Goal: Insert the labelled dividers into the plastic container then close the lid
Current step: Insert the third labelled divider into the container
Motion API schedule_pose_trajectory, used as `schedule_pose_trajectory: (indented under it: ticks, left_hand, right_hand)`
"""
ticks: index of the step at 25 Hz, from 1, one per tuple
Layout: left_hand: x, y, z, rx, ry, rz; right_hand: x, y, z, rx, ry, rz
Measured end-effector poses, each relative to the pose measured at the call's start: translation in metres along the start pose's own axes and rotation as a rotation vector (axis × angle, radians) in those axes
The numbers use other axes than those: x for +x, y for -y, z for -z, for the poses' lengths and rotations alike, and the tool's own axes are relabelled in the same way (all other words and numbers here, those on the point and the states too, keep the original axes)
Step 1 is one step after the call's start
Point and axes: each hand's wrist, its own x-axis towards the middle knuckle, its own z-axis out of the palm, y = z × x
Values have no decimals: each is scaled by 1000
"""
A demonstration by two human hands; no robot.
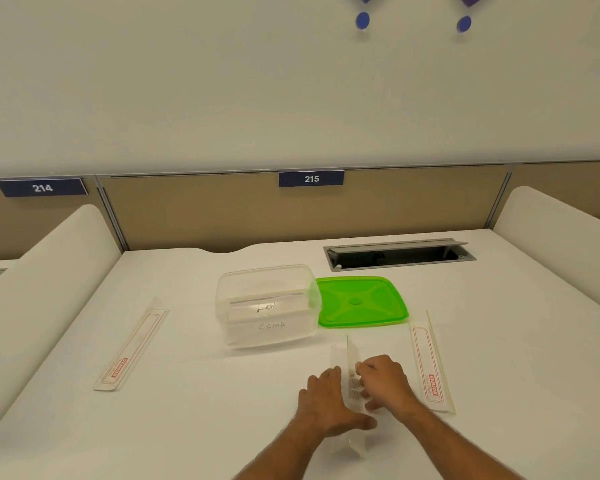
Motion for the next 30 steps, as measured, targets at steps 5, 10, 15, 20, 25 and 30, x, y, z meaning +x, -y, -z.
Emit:
schedule_pose_trajectory:
  ticks: [5,10,15,20,25,30]
  left_hand:
    - [5,16,11,14,5,-12]
    - [6,40,29,-89,5,-7]
    - [7,58,38,-125,-8,-23]
    - [2,67,45,-109,-15,-57]
    - [-6,75,51,-17,-24,-75]
    - [-11,94,52,171,-90,-139]
  right_hand:
    - [0,-2,-1,43,7,-8]
    - [2,-8,3,-103,-118,126]
    - [5,-14,10,-243,-38,446]
    - [7,-19,11,-441,185,560]
    - [14,-18,7,-493,176,614]
    - [16,-13,8,-491,193,591]
